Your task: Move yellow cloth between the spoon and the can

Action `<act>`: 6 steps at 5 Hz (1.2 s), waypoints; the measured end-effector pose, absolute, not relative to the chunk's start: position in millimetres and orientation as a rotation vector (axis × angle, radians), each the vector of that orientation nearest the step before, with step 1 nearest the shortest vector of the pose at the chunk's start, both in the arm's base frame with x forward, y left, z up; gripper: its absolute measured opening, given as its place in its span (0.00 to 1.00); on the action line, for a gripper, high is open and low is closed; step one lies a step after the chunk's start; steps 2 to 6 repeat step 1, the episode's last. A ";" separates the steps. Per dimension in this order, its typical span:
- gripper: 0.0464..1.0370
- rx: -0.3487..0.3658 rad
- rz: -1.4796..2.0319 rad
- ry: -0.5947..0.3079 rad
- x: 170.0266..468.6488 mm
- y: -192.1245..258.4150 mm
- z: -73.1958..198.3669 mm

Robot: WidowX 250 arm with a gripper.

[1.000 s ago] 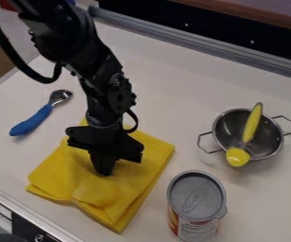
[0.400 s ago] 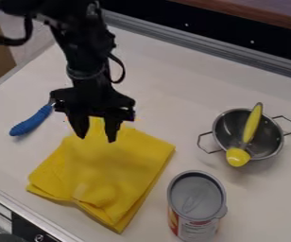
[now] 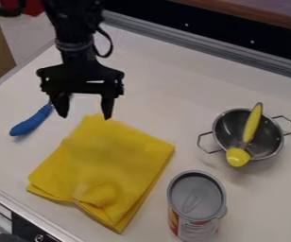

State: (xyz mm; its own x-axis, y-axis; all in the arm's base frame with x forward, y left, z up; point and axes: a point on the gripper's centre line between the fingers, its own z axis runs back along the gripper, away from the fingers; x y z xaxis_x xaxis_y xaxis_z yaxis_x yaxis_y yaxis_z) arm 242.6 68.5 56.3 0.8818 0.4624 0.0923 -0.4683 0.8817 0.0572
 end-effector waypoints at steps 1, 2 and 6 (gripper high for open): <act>0.96 0.144 0.453 -0.169 271.7 63.5 38.9; 0.96 0.144 0.453 -0.169 271.7 63.5 38.9; 0.96 0.144 0.453 -0.169 271.7 63.5 38.9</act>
